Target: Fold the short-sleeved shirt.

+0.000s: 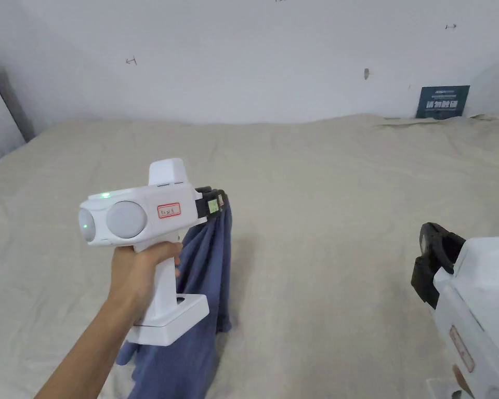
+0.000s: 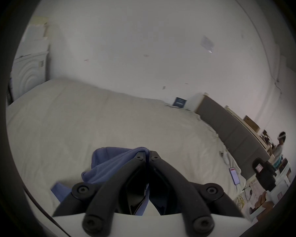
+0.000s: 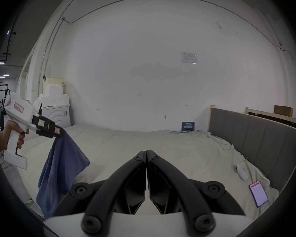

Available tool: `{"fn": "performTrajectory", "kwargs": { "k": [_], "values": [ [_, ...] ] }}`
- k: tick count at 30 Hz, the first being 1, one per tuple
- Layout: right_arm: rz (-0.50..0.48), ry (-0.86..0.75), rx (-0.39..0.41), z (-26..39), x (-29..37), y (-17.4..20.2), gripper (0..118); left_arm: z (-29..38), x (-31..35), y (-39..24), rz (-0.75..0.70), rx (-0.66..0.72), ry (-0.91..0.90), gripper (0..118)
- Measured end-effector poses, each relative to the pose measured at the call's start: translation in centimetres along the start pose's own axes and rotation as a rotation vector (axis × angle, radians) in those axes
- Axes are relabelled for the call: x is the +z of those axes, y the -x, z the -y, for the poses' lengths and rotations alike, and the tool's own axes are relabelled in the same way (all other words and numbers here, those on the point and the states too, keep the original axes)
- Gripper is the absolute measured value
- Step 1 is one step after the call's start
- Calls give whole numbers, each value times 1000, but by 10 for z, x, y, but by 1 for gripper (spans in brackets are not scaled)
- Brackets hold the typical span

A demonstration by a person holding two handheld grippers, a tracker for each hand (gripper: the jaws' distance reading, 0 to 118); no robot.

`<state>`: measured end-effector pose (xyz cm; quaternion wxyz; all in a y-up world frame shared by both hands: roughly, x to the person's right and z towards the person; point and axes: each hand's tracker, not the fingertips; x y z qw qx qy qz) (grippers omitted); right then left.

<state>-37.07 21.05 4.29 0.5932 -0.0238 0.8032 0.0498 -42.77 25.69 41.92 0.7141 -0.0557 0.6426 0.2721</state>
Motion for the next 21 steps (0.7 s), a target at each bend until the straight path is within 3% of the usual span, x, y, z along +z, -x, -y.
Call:
{"fn": "performTrajectory", "kwargs": {
  "k": [12, 21],
  "values": [
    [141, -31, -8, -4, 24, -59, 0, -8, -44, -118, 261, -101, 36, 0],
    [184, -8, -12, 6, 31, -78, 0, 63, -117, -127, 205, -195, 312, 0]
  ]
}}
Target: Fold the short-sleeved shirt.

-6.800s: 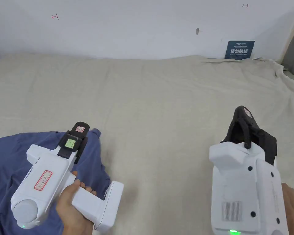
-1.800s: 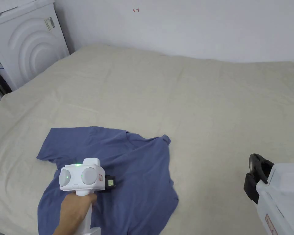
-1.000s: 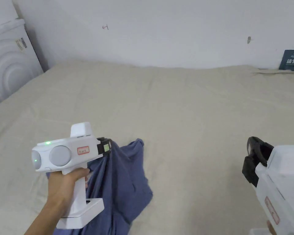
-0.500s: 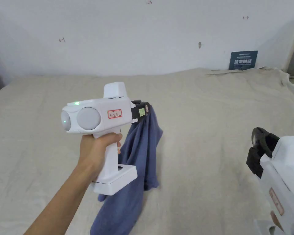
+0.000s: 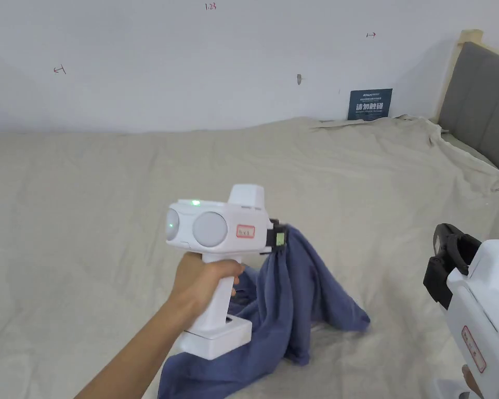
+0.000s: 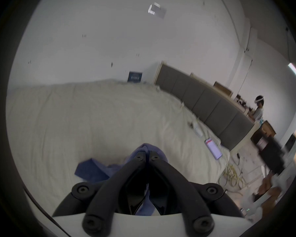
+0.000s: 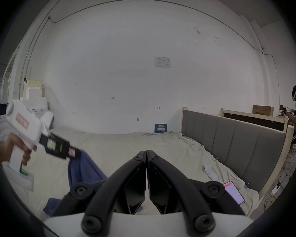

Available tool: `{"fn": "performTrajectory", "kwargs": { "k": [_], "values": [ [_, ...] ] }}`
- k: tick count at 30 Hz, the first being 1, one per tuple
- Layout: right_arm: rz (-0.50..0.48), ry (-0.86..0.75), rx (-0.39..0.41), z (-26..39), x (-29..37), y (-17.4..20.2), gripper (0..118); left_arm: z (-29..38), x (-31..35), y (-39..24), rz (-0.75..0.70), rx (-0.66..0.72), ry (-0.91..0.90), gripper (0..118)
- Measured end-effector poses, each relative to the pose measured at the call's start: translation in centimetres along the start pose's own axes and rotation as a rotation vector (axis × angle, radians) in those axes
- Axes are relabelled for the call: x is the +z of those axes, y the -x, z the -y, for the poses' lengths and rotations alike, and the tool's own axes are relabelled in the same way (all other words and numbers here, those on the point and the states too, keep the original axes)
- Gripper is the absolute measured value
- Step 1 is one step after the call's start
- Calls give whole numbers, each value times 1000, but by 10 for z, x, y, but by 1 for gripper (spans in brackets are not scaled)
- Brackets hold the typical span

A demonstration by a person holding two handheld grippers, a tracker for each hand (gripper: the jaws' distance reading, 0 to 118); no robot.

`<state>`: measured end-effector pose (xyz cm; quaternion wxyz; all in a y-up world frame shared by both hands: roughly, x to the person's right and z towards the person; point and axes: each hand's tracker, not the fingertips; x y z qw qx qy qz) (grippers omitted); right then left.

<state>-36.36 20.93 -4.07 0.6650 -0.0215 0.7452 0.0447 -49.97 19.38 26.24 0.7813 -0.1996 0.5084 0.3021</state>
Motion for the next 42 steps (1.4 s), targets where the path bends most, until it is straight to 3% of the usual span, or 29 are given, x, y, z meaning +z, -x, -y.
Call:
{"fn": "performTrajectory", "kwargs": {
  "k": [9, 16, 20, 21, 23, 24, 25, 32, 42],
  "values": [
    [-8, 36, -10, 12, -2, 3, 0, 74, -81, 16, -135, -34, 300, 0],
    [-17, 61, -5, 19, -4, 3, 0, 110, -114, 21, -169, -20, 411, 0],
    [-13, 63, -2, 19, -3, 1, 0, 103, -106, 17, -192, -25, 372, 32],
    [-12, 62, -4, 18, -3, 0, 0, 101, -103, 17, -208, -27, 365, 47],
    [-13, 60, -7, 15, -3, -2, 0, 95, -96, 19, -252, -34, 347, 92],
    [-13, 59, -9, 14, -2, -2, 0, 92, -89, 19, -256, -39, 327, 109],
    [-10, 56, -8, 12, -2, -2, 0, 87, -81, 21, -255, -40, 298, 118],
    [-15, 41, -8, 2, -2, 2, 0, 49, 6, 24, -232, -1, 18, 118],
    [-34, 7, -2, -7, -1, 9, 0, 61, 124, 23, -496, -46, -523, 118]
  ]
}}
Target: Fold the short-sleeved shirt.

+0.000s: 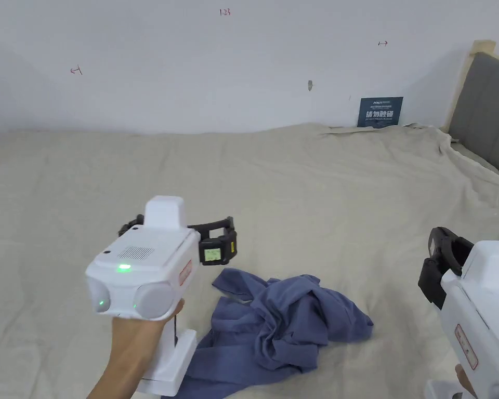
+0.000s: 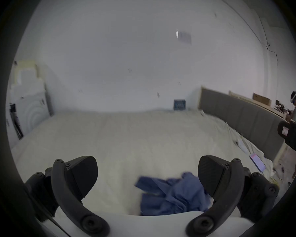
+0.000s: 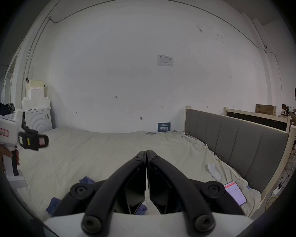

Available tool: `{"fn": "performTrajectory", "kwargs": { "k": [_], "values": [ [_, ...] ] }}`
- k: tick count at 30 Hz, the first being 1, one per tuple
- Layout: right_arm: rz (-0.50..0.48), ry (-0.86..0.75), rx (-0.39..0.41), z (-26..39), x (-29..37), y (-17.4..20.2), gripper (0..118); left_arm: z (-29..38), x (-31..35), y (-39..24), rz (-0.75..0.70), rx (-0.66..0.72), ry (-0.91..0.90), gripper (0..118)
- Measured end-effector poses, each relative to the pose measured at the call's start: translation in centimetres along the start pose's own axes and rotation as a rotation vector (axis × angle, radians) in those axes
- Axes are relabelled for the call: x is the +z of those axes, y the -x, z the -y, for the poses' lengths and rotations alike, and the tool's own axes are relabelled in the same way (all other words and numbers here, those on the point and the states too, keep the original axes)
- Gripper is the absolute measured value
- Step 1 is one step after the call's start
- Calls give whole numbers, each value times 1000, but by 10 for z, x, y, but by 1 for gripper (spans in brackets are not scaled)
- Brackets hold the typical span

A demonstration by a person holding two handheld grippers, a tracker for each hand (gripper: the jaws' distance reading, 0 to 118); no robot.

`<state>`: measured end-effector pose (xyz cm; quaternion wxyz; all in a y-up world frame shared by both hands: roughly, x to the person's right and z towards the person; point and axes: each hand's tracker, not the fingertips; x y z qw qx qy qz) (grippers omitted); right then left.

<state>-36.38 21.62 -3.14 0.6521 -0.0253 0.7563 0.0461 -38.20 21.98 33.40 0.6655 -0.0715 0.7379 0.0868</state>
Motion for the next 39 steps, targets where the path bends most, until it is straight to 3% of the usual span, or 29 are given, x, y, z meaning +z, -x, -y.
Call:
{"fn": "performTrajectory", "kwargs": {
  "k": [3, 6, 9, 13, 28, 39],
  "values": [
    [-8, -7, 4, -1, 0, 4, 0, 5, 18, 14, -62, -1, -102, 116],
    [-11, -13, 7, -6, 5, 11, 0, 15, 31, 26, -99, -8, -182, 101],
    [-16, -17, 5, -10, 9, 17, 0, 26, 40, 35, -109, -45, -185, 64],
    [-17, -24, 4, -8, 9, 17, 0, 38, 43, 45, -102, -11, -169, 4],
    [-21, -19, 6, -2, 8, 14, 0, 44, 35, 48, -129, 13, -89, 0],
    [-29, 12, 9, 9, -2, 13, 0, 95, -6, 64, -53, 223, 491, 0]
  ]
}}
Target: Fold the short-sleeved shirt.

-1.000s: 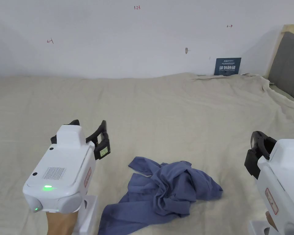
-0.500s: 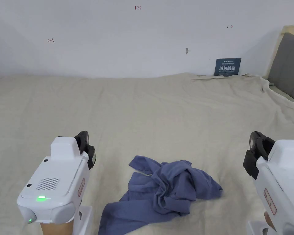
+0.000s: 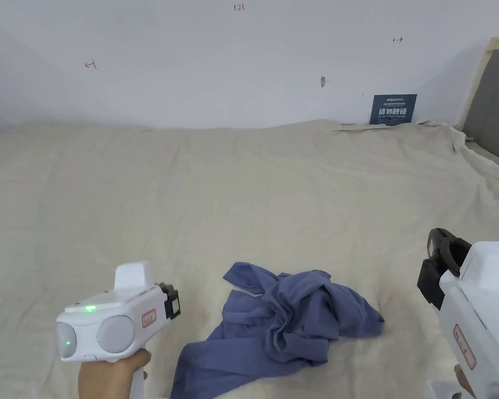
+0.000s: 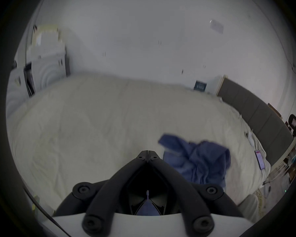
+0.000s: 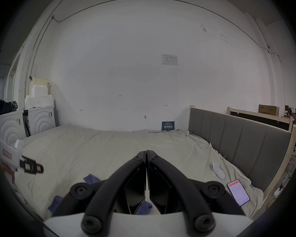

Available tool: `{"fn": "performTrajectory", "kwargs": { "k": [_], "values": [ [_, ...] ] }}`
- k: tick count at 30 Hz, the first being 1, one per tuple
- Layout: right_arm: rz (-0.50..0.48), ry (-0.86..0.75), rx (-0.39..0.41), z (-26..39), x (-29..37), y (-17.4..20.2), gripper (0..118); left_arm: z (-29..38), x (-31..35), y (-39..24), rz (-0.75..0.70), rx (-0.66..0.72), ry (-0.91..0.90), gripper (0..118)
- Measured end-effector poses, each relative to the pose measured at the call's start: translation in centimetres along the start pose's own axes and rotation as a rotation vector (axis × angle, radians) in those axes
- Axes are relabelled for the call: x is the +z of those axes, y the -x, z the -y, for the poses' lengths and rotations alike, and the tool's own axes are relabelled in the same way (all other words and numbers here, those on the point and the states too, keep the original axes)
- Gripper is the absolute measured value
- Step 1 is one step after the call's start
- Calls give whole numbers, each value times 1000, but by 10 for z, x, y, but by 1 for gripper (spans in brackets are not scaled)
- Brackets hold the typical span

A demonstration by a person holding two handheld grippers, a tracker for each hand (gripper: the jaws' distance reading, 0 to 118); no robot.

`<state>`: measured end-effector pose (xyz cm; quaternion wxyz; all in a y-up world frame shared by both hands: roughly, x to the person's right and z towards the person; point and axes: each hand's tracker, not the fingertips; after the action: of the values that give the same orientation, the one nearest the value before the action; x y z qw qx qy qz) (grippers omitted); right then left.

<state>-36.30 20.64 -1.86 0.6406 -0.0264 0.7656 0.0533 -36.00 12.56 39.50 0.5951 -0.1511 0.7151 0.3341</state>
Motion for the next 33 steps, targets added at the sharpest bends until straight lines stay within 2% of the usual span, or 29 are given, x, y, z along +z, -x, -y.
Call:
{"fn": "performTrajectory", "kwargs": {
  "k": [5, 6, 8, 10, 11, 13, 16, 20, 23, 24, 27, 33],
  "values": [
    [-8, 24, 0, 5, -2, 3, 0, 35, -30, 7, -8, 0, 197, 0],
    [-11, 30, 4, 7, -3, 4, 0, 42, -35, 9, -12, 14, 202, 6],
    [-16, 42, 12, 10, -4, 5, 0, 54, -45, 10, -21, 8, 267, 36],
    [-23, 56, 16, 12, -4, 7, 0, 63, -53, 10, -25, -6, 311, 78],
    [-25, 63, 17, 13, -5, 8, 0, 68, -54, 9, -32, -12, 312, 86],
    [-32, 74, 16, 18, -8, 8, 0, 75, -59, 5, -53, -31, 316, 91],
    [-39, 94, 17, 22, -12, 8, 0, 84, -67, -1, -109, -70, 339, 91],
    [-45, 111, 17, 28, -17, 7, 0, 90, -77, -6, -94, -81, 366, 89],
    [-41, 130, 15, 31, -22, 5, 0, 95, -77, -12, -107, -129, 344, 75],
    [-39, 141, 13, 32, -25, 4, 0, 94, -75, -14, -82, -161, 334, 67],
    [-41, 187, 0, 38, -37, 0, 0, 89, -67, -17, -29, -162, 290, 5],
    [-66, 379, -22, 61, -98, -12, 3, 75, -46, -19, 11, -145, 231, 1]
  ]
}}
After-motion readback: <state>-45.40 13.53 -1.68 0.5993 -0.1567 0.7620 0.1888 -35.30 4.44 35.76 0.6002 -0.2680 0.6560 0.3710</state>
